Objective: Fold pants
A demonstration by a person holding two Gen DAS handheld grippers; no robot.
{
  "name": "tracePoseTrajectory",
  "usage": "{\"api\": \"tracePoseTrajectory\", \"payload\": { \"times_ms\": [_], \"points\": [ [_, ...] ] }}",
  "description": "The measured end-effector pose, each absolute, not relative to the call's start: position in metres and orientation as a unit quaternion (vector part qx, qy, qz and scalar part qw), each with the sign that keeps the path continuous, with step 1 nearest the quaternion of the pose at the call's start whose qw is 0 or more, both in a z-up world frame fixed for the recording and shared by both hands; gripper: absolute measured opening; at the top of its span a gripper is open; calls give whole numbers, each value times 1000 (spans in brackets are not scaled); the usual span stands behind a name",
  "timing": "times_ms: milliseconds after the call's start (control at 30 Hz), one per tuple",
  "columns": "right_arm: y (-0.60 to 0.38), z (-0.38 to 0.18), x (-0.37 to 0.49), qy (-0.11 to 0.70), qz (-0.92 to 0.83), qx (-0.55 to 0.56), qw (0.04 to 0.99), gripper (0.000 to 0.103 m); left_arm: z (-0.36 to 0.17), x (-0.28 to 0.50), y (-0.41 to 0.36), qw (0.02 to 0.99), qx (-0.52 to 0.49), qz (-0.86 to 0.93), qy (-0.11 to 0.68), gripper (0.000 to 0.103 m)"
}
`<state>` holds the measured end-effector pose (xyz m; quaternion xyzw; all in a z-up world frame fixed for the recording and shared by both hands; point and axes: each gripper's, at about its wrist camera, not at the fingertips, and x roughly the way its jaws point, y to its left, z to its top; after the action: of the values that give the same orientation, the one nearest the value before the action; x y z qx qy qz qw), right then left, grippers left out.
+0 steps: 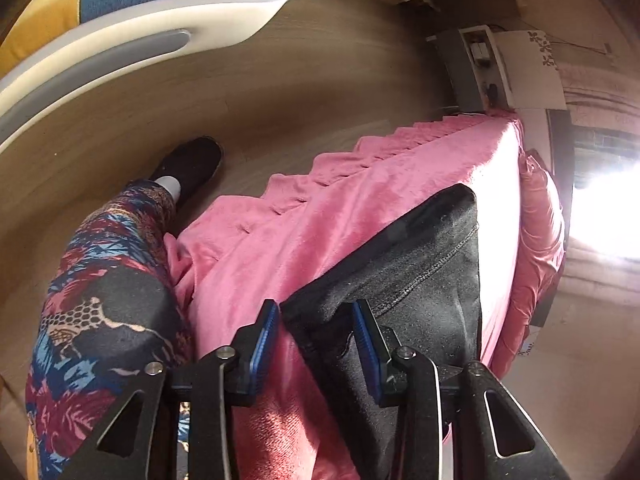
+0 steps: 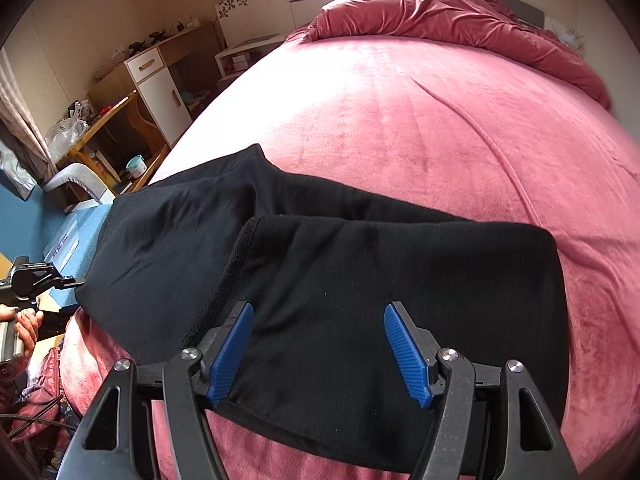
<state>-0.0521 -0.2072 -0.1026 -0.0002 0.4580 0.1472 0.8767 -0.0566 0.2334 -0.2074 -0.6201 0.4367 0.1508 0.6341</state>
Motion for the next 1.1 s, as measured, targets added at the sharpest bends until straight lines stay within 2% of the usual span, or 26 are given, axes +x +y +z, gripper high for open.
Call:
{"api": "tracePoseTrajectory", "payload": {
  "times_ms": [67,167,400,567,667,900,1100],
  "points": [
    [-207,-104,-53,460,146,0,876,69,-205,-55,233,645,-613,147,432,24],
    [-207,-107,-54,465,144,2,874,69,-195,-51,232,664,-599,138,426,14],
    [-211,-100,-55,461,157,22,873,69,-125,-34,210,755,-535,56,374,13],
    [-208,-89,-48,468,267,123,833,69,-59,-10,145,824,-437,-90,351,13],
    [-201,-80,-37,470,333,184,796,70,-38,-2,97,839,-371,-171,360,12],
    [-165,-59,-6,469,433,231,734,80,-34,-1,4,835,-245,-284,403,12],
    [-132,-70,20,506,415,171,737,81,-38,-1,-21,825,-213,-310,421,12]
  ]
}}
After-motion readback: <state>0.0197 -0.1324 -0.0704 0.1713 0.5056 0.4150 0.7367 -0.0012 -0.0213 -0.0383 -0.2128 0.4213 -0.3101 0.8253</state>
